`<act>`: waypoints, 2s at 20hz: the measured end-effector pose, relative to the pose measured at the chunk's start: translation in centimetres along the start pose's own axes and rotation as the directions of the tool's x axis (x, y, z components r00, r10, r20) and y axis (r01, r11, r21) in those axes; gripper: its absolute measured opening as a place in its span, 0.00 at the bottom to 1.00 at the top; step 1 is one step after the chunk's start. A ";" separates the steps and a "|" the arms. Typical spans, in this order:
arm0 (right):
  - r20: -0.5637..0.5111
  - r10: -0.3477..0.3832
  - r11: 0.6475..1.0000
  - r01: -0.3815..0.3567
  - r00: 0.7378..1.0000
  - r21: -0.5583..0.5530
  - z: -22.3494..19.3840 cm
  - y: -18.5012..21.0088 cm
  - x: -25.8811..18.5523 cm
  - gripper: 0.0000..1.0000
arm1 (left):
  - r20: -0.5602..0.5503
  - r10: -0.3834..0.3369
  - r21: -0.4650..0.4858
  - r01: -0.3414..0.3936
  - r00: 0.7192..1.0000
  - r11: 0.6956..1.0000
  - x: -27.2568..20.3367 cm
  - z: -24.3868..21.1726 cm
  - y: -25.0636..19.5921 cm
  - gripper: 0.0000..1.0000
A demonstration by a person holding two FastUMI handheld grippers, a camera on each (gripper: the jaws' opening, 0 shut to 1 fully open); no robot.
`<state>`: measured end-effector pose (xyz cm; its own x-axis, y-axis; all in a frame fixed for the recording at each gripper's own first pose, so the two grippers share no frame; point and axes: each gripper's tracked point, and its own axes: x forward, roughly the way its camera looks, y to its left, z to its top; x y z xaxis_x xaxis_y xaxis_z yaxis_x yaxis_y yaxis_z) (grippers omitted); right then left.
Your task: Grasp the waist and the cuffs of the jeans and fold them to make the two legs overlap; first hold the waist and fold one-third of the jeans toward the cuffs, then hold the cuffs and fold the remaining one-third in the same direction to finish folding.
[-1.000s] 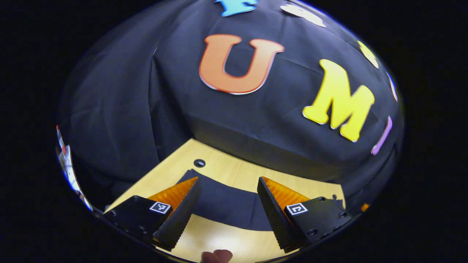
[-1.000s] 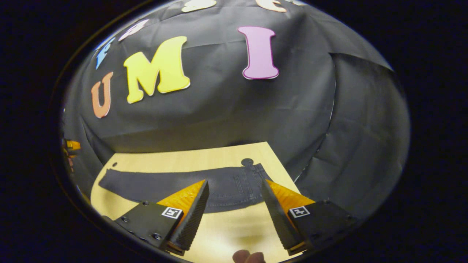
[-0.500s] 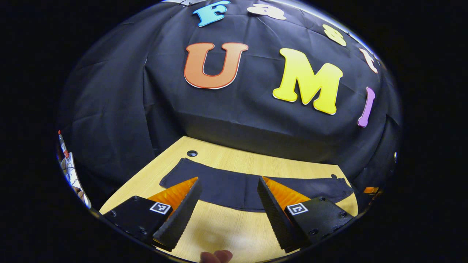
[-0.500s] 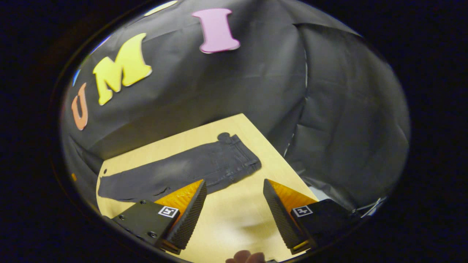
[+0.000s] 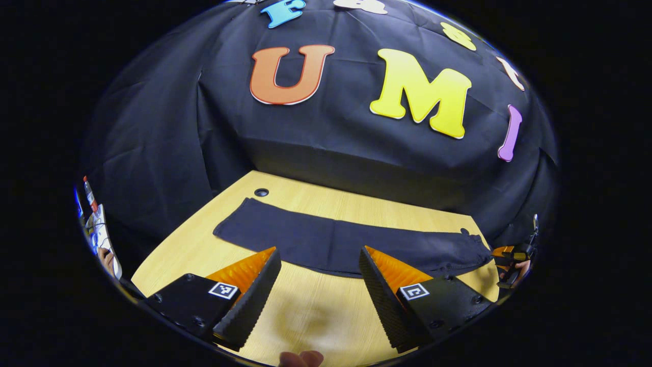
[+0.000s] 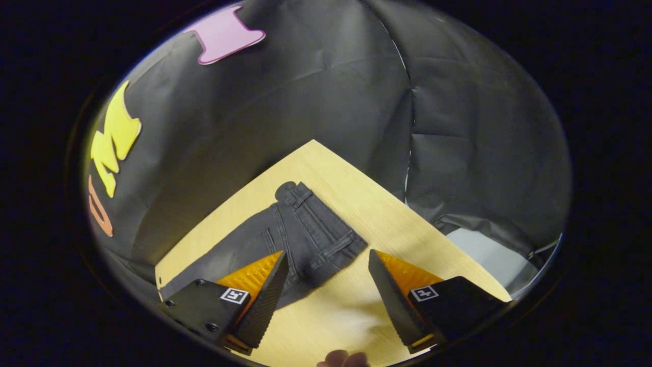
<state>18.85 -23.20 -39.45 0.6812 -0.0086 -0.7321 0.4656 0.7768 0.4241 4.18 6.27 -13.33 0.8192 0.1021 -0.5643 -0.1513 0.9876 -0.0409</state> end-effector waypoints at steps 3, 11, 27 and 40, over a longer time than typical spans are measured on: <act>-0.024 -0.002 0.999 0.003 1.000 0.034 0.4 0.3 2.7 0.99 | -0.017 0.025 0.016 -0.025 1.000 1.000 0.0 -0.7 -0.1 0.99; -0.019 -0.119 0.990 0.120 0.993 0.073 0.5 -1.2 4.6 0.95 | -0.032 0.094 0.006 -0.093 0.995 0.996 -0.4 -0.7 2.6 0.99; 0.076 0.098 0.855 -0.045 0.992 -0.517 2.9 14.0 -5.0 0.15 | 0.001 0.163 -0.002 -0.163 0.987 0.987 -1.7 -1.7 9.1 0.99; -0.082 0.355 0.607 -0.296 0.931 -0.738 -16.4 36.5 -10.9 0.10 | 0.055 0.191 -0.213 -0.176 0.980 0.961 -5.1 -2.5 17.8 0.99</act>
<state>19.20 15.60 -24.74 0.7534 0.3189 -0.5751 -0.3357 0.9385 0.0808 -4.08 23.06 -13.30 0.8044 0.2956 -0.5154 -0.4070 0.9061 -0.1156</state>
